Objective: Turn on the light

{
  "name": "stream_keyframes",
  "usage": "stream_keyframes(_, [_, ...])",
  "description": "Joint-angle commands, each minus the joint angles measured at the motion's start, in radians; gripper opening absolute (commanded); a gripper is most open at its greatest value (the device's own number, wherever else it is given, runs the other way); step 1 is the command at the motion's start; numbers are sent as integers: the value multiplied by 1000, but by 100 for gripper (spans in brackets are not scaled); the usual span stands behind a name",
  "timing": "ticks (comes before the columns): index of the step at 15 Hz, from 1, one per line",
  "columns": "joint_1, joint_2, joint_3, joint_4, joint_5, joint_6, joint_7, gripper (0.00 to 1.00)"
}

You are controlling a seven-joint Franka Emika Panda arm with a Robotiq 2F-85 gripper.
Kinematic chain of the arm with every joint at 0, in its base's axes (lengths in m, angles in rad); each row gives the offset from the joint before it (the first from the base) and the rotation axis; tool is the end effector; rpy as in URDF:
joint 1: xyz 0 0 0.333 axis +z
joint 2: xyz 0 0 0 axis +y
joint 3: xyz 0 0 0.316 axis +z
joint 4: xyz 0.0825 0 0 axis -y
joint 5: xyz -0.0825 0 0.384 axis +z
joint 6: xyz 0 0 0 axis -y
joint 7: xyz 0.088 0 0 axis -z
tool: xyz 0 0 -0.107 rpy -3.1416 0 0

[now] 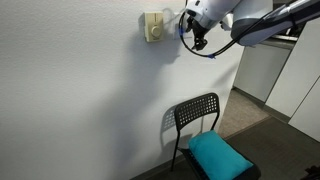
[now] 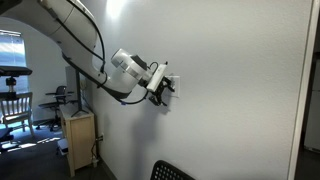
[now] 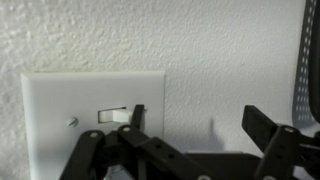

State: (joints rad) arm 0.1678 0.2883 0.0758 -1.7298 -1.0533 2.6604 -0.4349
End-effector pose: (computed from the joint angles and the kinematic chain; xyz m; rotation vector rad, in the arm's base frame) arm 0.6544 0.1828 0.4759 1.6941 1.5329 0.6171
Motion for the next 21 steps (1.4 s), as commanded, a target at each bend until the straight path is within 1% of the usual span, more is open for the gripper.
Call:
stream_keyframes(1, [-3,15,-12,88,-76,-15,22,100])
stream_keyframes(8, [2,3,-6,121,-125,-57,46,100])
stream_keyframes(12, [0,7,-1,119,-107,-69,28,100])
stream_keyframes(15, [-10,-8,26,92,-5,-131,-65,100])
stream_keyframes(17, [-9,-32,38,71,60,-195,-129,100])
stream_keyframes(21, [-8,-91,44,37,128,-310,-198,100])
